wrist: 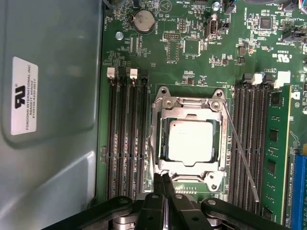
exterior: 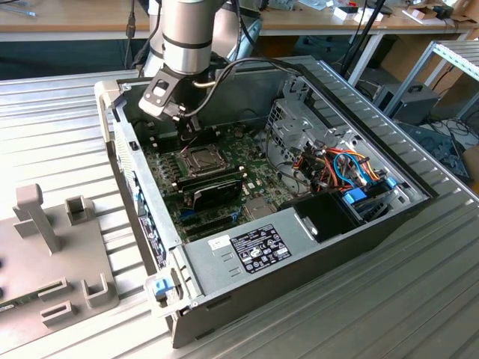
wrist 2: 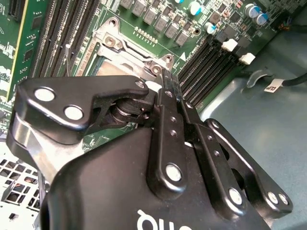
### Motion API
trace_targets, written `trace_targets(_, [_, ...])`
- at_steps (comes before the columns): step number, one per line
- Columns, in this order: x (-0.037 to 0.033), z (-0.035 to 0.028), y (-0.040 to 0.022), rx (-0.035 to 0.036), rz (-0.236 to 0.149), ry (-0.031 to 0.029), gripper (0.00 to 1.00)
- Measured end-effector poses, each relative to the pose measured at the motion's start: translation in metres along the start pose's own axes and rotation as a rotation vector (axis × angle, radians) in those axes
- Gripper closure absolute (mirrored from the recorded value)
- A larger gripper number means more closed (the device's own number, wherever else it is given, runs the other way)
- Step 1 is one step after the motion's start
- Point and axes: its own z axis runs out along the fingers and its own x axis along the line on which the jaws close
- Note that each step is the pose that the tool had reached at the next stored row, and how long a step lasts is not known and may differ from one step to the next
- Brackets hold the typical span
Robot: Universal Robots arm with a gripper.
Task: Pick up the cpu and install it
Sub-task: 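Install the first cpu locking lever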
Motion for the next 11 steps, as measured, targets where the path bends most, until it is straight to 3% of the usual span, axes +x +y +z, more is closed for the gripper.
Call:
trace_targets(5, [0.0000, 0.0000, -0.0002, -0.0002, -0.010, 0.0001, 0.89])
trace_targets(11, [0.0000, 0.0000, -0.0002, -0.0041, -0.137, 0.0034, 0.89])
